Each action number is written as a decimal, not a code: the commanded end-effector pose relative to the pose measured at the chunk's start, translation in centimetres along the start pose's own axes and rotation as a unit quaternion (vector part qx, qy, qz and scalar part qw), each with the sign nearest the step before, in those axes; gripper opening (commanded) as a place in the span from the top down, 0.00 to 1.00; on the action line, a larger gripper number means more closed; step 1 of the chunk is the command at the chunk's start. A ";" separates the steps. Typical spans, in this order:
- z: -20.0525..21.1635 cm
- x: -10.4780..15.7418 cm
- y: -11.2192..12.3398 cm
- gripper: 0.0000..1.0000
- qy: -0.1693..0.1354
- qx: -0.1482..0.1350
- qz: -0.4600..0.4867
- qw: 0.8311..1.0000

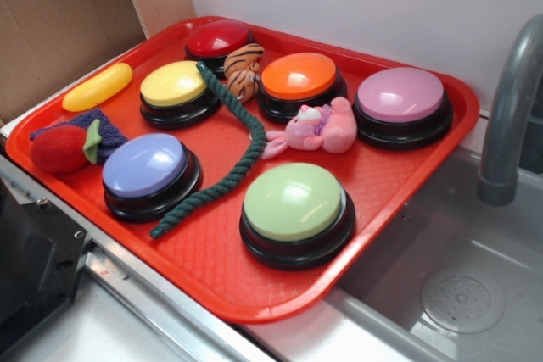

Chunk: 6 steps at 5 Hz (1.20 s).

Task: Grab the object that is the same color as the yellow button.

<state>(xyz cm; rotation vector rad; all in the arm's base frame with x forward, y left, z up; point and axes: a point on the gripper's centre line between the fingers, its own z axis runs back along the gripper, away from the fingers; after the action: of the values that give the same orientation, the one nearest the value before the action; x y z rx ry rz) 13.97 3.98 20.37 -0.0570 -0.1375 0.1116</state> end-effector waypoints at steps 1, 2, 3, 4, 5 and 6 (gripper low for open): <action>-3.5 1.7 6.8 0.00 -0.077 0.040 0.037 0.996; -5.4 2.3 9.2 0.00 -0.098 0.050 0.020 0.994; -7.1 2.9 10.1 0.00 -0.096 0.076 -0.007 0.992; -9.2 3.9 10.5 0.00 -0.093 0.102 -0.059 0.989; -10.8 4.5 11.4 0.00 -0.116 0.084 -0.089 0.986; -12.3 5.2 11.7 0.00 -0.119 0.091 -0.100 0.984</action>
<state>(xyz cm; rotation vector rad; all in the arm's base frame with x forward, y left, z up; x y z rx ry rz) 18.93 15.19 6.95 0.1268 -0.3489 -0.0491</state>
